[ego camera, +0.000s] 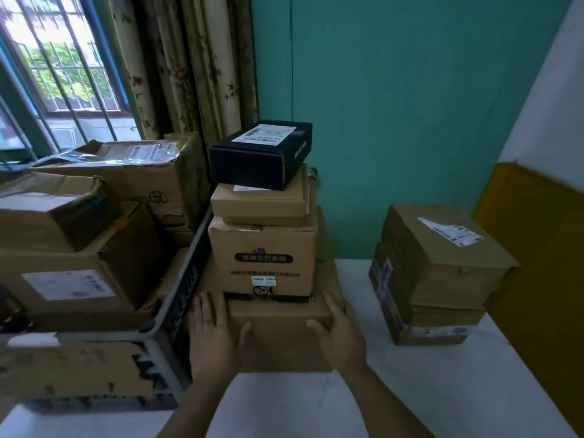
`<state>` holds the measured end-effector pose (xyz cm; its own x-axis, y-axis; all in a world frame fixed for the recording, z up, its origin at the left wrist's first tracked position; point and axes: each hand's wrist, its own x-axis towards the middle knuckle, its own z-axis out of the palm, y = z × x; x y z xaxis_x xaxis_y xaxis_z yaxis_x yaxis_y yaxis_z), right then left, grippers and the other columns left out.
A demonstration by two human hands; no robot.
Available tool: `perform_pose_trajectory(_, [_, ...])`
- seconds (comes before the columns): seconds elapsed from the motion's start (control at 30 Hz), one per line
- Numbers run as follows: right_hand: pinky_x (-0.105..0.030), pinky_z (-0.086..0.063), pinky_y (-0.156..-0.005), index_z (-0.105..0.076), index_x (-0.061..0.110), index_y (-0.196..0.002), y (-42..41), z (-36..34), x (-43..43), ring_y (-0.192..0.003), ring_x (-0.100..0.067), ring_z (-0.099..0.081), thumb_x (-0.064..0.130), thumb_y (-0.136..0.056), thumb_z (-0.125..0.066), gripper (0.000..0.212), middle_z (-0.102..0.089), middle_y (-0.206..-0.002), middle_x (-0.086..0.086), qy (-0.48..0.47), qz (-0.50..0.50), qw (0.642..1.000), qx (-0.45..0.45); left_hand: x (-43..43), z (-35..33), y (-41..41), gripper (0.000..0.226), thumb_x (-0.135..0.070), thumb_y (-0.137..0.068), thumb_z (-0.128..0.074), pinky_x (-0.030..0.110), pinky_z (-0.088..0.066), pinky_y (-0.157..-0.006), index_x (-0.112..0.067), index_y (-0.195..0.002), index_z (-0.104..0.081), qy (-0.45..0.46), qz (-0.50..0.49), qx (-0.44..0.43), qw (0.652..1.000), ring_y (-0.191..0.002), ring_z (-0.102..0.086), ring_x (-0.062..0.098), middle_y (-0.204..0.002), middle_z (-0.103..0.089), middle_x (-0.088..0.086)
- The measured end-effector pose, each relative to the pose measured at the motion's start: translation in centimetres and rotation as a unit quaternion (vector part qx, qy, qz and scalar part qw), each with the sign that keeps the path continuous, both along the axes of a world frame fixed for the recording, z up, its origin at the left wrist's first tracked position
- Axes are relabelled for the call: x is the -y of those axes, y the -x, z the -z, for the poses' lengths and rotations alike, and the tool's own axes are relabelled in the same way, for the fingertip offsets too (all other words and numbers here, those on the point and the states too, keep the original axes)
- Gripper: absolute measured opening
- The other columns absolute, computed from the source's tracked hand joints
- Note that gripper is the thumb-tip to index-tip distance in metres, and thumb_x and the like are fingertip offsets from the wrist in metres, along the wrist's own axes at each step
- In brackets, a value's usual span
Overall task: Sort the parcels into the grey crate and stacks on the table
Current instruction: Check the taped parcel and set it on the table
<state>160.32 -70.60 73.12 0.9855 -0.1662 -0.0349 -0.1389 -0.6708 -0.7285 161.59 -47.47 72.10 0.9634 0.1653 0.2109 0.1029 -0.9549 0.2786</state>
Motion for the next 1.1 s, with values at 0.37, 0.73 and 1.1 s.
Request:
perform_pose_trajectory(0.37, [-0.04,-0.043,-0.102,-0.014,0.042,-0.156,-2.6,0.4,0.9,-0.142,-0.031,-0.035,0.055,-0.095,-0.052,0.072,-0.015,-0.163,-0.009,0.025,-0.035,0.999,-0.002,0.9,0.6,-0.5,0.098,-0.063,-0.096,-0.041,0.045,0.001,-0.126,-0.009,-0.158,0.012,0.006,-0.022,-0.026,0.999,-0.152,0.016,0.034,-0.164,0.017,0.021])
perform_pose_trajectory(0.73, [-0.036,-0.032,-0.114,-0.032,0.018,-0.153,0.0,-2.9,9.0,-0.144,-0.021,-0.032,0.032,-0.095,-0.064,0.068,-0.034,-0.157,-0.006,-0.04,0.061,0.981,0.178,17.9,-1.9,3.9,0.063,-0.054,-0.091,-0.046,0.047,-0.045,-0.095,-0.009,-0.136,-0.048,0.201,0.134,0.089,0.966,-0.118,-0.048,0.037,-0.134,-0.051,0.017])
perform_pose_trajectory(1.1, [-0.048,-0.026,-0.116,-0.035,0.014,-0.152,-1.7,-8.1,29.0,-0.146,-0.032,-0.027,0.041,-0.091,-0.065,0.073,-0.031,-0.158,-0.015,-0.036,0.36,0.92,0.147,34.6,-10.3,-3.7,0.063,-0.045,-0.1,-0.056,0.023,-0.035,-0.1,-0.027,-0.155,-0.031,0.482,0.189,-0.185,0.835,-0.135,-0.047,0.018,-0.134,-0.043,-0.016])
